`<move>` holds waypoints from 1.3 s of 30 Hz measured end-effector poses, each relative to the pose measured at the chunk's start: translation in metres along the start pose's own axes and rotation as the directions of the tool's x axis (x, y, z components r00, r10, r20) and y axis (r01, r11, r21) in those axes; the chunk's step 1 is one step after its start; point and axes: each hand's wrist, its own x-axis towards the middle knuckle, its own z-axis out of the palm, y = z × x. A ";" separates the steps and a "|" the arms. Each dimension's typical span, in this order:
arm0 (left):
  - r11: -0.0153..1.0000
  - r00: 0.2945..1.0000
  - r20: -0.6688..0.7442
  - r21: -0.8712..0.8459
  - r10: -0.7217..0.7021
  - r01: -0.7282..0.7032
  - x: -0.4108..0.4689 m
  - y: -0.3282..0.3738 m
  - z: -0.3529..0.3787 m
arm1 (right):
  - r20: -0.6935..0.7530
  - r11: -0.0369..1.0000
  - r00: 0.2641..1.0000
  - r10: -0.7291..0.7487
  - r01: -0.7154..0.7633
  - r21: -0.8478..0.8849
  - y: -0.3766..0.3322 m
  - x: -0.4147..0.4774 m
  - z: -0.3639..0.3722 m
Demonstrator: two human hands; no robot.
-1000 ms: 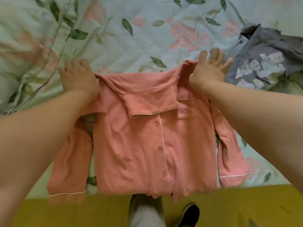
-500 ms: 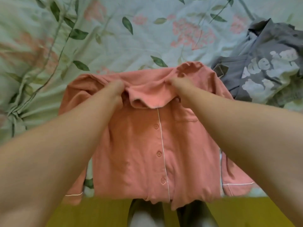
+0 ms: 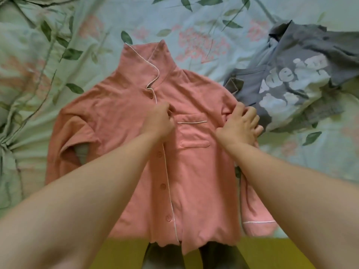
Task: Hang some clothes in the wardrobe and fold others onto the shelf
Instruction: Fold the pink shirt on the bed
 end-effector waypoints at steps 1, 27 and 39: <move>0.998 0.999 0.032 0.040 0.039 -0.040 0.001 0.011 0.008 | 0.019 1.000 1.000 -0.016 0.016 -0.009 0.014 0.000 0.000; 0.933 0.956 0.216 0.256 0.199 -0.252 0.027 0.219 0.088 | 0.174 0.980 0.971 -0.165 0.142 0.141 0.125 0.109 -0.151; 0.936 0.933 0.309 0.236 0.184 -0.262 0.044 0.261 0.115 | 0.152 0.912 0.978 0.146 -0.193 0.363 0.151 0.136 -0.153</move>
